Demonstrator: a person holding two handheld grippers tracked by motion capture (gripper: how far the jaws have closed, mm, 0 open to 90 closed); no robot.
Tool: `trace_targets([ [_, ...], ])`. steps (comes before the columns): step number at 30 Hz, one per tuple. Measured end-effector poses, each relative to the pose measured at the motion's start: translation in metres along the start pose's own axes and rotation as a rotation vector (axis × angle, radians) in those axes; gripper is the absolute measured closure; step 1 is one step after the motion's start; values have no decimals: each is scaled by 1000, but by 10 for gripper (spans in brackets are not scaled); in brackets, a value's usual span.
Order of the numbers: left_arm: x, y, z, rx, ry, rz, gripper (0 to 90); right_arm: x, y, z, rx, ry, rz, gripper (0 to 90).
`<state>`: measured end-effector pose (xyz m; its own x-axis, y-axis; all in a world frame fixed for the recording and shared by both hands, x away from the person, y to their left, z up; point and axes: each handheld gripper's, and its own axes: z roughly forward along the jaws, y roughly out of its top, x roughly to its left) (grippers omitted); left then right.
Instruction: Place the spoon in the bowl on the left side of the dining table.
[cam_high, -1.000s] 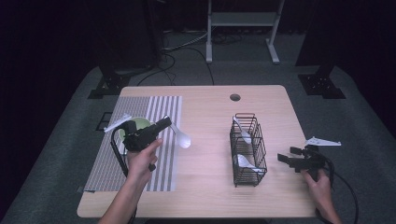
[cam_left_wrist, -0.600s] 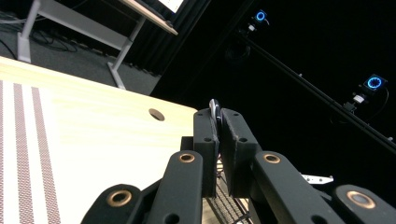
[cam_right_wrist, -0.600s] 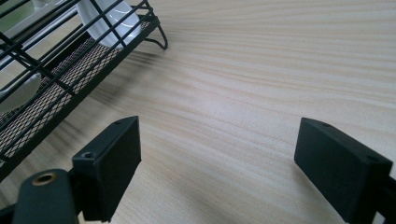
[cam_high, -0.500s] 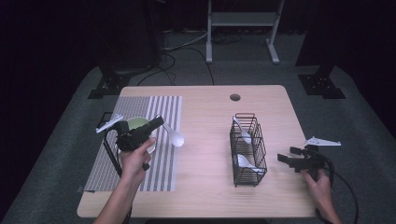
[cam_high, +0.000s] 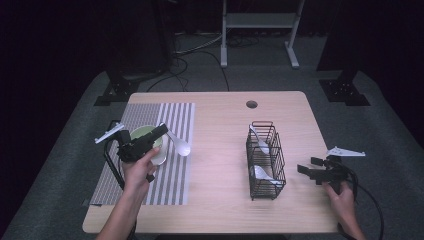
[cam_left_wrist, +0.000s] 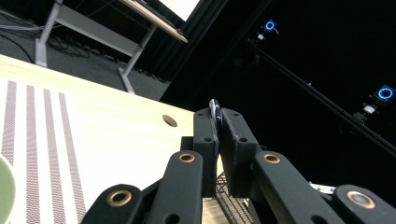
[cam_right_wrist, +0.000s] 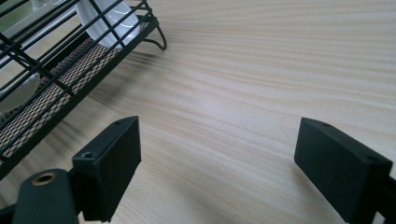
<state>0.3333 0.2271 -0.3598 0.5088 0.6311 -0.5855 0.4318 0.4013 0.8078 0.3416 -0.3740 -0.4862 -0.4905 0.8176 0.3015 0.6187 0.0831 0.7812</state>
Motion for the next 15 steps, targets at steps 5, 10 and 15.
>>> trace_targets([
  [5,5,2,-3,-6,11,-4,850,0,0,0,0,-1,-1,136],
  [10,9,4,-6,-14,21,-3,850,0,0,0,-1,-1,1,136],
  [15,15,5,-9,-19,38,-8,850,0,0,0,-1,-1,2,136],
])
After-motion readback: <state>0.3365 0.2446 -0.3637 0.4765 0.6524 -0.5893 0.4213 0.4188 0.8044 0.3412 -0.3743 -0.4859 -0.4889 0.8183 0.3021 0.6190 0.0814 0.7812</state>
